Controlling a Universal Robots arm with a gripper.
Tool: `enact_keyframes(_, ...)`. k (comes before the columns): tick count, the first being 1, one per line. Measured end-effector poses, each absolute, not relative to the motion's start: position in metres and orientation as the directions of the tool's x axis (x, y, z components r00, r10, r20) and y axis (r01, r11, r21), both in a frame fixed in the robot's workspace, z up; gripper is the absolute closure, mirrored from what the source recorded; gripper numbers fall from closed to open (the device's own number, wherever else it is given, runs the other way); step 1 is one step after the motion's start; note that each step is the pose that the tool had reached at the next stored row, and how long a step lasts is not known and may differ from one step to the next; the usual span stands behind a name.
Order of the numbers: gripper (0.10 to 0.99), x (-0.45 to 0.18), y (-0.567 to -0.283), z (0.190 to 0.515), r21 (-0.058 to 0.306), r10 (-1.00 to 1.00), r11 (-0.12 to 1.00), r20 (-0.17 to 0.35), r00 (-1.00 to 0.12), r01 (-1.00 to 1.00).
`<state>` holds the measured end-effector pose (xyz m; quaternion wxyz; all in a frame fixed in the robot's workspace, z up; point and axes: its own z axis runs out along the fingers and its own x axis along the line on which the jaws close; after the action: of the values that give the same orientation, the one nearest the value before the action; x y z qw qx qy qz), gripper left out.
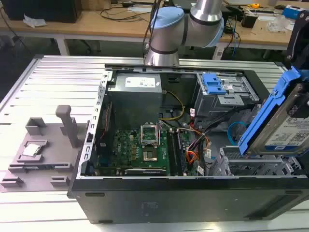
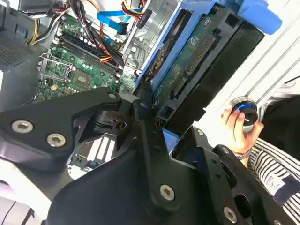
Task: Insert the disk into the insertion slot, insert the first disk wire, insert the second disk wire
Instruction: 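Insert the disk into the insertion slot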
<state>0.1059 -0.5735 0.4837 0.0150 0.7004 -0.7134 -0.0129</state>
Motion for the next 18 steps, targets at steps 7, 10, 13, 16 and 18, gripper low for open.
enact_keyframes(7, 0.722, 0.103, -0.573, 0.476, 0.039, -1.0, 0.018, 0.003, -0.018, -0.999)
enact_keyframes(10, 0.722, 0.103, -0.573, 0.475, 0.039, -1.0, 0.018, 0.003, -0.018, -0.999)
enact_keyframes(13, 0.722, 0.103, -0.573, 0.473, 0.039, -1.0, 0.018, 0.003, -0.018, -0.999)
enact_keyframes(16, 0.722, 0.103, -0.573, 0.471, 0.039, -1.0, 0.018, 0.003, -0.018, -0.999)
enact_keyframes(18, 0.722, 0.103, -0.573, 0.469, 0.039, -1.0, 0.018, 0.003, -0.018, -0.999)
